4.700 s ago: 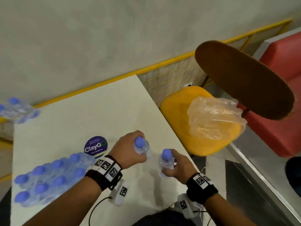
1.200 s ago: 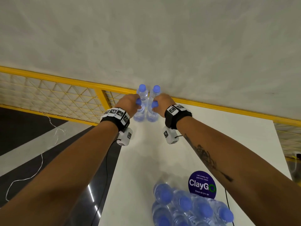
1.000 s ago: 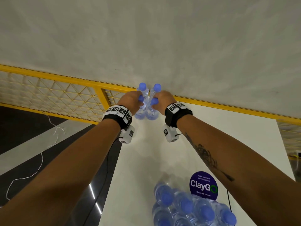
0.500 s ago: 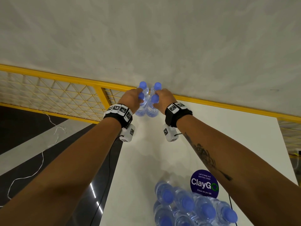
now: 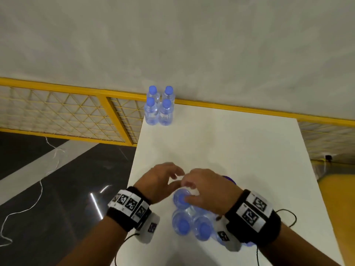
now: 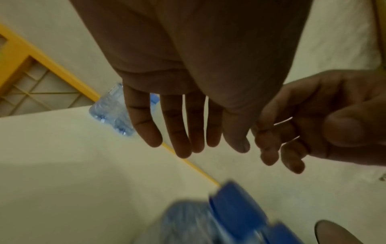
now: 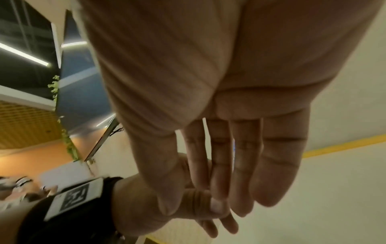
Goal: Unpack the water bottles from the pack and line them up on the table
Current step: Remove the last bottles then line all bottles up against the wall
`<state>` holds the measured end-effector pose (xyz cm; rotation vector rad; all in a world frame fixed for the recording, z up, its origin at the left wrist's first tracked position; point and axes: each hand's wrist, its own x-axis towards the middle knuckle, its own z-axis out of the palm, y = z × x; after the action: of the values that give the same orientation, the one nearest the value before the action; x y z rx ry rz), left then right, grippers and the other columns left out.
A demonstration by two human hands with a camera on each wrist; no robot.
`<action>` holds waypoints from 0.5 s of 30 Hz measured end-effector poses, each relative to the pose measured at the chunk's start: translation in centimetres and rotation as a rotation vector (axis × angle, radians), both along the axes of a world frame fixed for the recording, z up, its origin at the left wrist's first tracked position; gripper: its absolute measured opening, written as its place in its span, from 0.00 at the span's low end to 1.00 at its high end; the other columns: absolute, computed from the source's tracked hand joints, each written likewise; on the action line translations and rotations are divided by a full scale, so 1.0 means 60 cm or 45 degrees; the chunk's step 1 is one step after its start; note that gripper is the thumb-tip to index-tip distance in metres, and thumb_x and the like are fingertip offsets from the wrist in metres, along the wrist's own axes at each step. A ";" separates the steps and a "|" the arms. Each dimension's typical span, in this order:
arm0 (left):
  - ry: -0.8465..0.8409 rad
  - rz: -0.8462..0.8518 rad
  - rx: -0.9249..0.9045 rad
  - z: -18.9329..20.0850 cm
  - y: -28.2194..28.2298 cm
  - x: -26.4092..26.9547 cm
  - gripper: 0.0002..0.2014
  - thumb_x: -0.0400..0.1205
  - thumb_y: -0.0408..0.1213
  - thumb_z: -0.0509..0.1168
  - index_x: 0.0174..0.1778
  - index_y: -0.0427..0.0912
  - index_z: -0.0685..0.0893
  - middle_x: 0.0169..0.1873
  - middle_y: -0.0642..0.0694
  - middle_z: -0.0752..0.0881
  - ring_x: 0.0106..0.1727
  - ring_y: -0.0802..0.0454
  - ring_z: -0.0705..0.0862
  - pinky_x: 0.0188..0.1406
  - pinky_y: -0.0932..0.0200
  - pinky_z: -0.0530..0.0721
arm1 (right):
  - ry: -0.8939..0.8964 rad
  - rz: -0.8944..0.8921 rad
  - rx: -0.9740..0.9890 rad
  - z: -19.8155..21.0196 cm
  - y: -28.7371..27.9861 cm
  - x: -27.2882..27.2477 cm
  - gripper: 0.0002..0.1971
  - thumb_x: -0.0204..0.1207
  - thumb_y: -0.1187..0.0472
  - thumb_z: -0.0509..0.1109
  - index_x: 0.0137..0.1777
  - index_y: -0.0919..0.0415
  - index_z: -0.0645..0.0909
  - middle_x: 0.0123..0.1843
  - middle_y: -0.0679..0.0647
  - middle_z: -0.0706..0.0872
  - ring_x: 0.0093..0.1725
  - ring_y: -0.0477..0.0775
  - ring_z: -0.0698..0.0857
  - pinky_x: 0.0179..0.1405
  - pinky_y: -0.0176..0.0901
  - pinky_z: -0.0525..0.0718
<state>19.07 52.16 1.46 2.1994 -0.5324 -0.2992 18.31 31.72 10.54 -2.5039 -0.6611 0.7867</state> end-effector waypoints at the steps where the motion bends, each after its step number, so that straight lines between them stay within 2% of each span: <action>1: 0.042 -0.024 -0.002 -0.007 -0.006 -0.024 0.10 0.79 0.47 0.73 0.55 0.52 0.88 0.48 0.59 0.86 0.45 0.63 0.86 0.43 0.69 0.81 | 0.012 0.039 -0.060 -0.008 -0.001 -0.029 0.14 0.71 0.46 0.68 0.55 0.46 0.80 0.50 0.45 0.81 0.49 0.49 0.82 0.50 0.48 0.83; 4: 0.020 -0.097 0.047 -0.022 -0.019 -0.077 0.13 0.77 0.43 0.71 0.57 0.52 0.88 0.51 0.57 0.87 0.49 0.60 0.86 0.53 0.59 0.85 | 0.003 0.102 -0.124 -0.034 0.007 -0.102 0.11 0.71 0.49 0.61 0.49 0.52 0.79 0.51 0.50 0.83 0.47 0.55 0.85 0.48 0.53 0.86; 5: -0.010 -0.116 0.069 -0.023 -0.022 -0.087 0.14 0.77 0.43 0.71 0.59 0.51 0.87 0.52 0.55 0.87 0.52 0.56 0.86 0.57 0.56 0.84 | -0.007 0.084 -0.133 -0.041 0.013 -0.123 0.11 0.72 0.51 0.61 0.50 0.54 0.79 0.51 0.52 0.83 0.46 0.58 0.85 0.47 0.54 0.86; 8: -0.051 -0.099 0.150 -0.026 -0.030 -0.102 0.19 0.75 0.47 0.67 0.61 0.49 0.86 0.56 0.50 0.87 0.56 0.47 0.85 0.61 0.48 0.83 | -0.092 -0.002 -0.246 -0.068 0.031 -0.167 0.14 0.77 0.58 0.65 0.62 0.55 0.78 0.56 0.57 0.83 0.50 0.63 0.85 0.44 0.53 0.85; 10: -0.031 -0.046 0.258 -0.019 -0.039 -0.104 0.18 0.75 0.45 0.66 0.61 0.48 0.86 0.56 0.48 0.87 0.56 0.44 0.84 0.61 0.44 0.83 | -0.159 -0.045 -0.294 -0.079 0.040 -0.184 0.14 0.77 0.61 0.65 0.62 0.58 0.78 0.57 0.58 0.83 0.51 0.63 0.85 0.44 0.55 0.86; 12: 0.001 -0.020 0.368 -0.014 -0.048 -0.105 0.17 0.76 0.40 0.66 0.61 0.47 0.85 0.58 0.47 0.85 0.58 0.43 0.83 0.60 0.43 0.83 | -0.264 0.063 -0.391 -0.091 0.048 -0.195 0.12 0.74 0.66 0.69 0.57 0.62 0.82 0.53 0.59 0.85 0.46 0.61 0.87 0.43 0.51 0.86; 14: -0.002 -0.013 0.460 -0.019 -0.052 -0.104 0.17 0.79 0.36 0.66 0.64 0.48 0.83 0.60 0.47 0.83 0.59 0.43 0.81 0.60 0.43 0.84 | -0.329 0.094 -0.424 -0.092 0.051 -0.200 0.10 0.65 0.69 0.77 0.46 0.62 0.86 0.44 0.57 0.87 0.36 0.56 0.86 0.35 0.44 0.85; 15: -0.028 -0.011 0.500 -0.024 -0.054 -0.104 0.17 0.79 0.36 0.67 0.65 0.50 0.83 0.61 0.48 0.82 0.59 0.44 0.81 0.59 0.43 0.84 | -0.364 0.101 -0.430 -0.093 0.052 -0.200 0.09 0.64 0.70 0.76 0.44 0.61 0.85 0.43 0.57 0.87 0.35 0.56 0.86 0.34 0.44 0.85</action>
<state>12.81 48.94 0.04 2.5822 -0.5299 -0.4133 6.28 34.84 4.98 -2.9507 -0.7822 0.6133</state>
